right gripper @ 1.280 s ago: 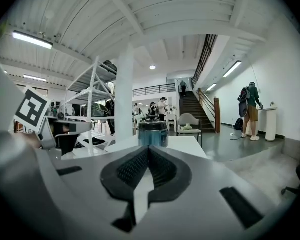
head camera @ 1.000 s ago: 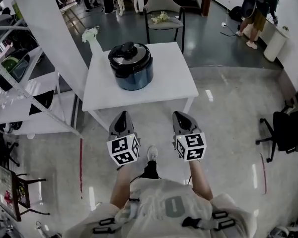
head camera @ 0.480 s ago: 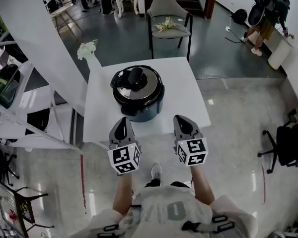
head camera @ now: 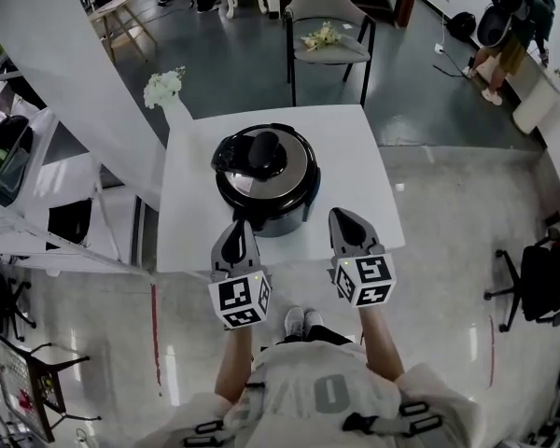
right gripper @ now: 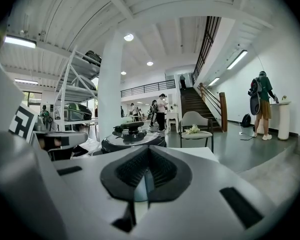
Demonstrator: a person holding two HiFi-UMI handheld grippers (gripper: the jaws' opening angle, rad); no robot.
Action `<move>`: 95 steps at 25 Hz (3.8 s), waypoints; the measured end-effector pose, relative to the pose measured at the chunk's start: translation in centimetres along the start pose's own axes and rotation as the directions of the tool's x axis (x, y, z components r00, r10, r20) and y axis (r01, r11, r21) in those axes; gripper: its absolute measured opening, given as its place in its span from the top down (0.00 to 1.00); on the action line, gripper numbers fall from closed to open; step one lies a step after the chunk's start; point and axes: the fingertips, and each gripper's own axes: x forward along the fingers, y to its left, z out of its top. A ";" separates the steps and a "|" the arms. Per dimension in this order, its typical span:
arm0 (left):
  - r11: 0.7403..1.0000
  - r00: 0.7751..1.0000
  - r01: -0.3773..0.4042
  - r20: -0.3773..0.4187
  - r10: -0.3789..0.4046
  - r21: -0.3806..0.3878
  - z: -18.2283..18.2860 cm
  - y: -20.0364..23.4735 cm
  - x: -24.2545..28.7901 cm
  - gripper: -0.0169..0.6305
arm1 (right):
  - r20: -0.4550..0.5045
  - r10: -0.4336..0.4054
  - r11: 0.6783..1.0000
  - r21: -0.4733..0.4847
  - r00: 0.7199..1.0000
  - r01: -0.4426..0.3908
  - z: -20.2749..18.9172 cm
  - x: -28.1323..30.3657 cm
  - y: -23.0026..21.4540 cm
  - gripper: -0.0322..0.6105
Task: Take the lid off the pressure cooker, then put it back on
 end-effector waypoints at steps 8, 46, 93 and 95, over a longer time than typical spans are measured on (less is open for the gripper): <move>0.999 0.998 -0.052 0.019 0.052 0.000 1.1 1.2 1.2 0.94 | 0.008 0.004 1.000 -0.020 1.000 -0.004 0.9 1.6 -0.9 0.94; 0.998 1.000 -0.002 0.008 0.002 -0.063 0.3 1.4 0.6 0.47 | -0.003 0.107 0.993 0.058 0.994 -0.106 -0.4 3.0 -2.2 0.37; 0.838 0.847 -0.530 0.028 0.532 0.127 5.4 -3.8 5.8 0.43 | -0.366 0.863 0.167 -0.444 0.348 -0.880 6.2 15.4 -0.2 0.38; 0.846 0.858 -0.508 0.010 0.513 0.164 5.6 -3.3 7.2 0.42 | -0.403 0.861 0.109 -0.451 0.311 -0.886 6.0 16.6 1.0 0.38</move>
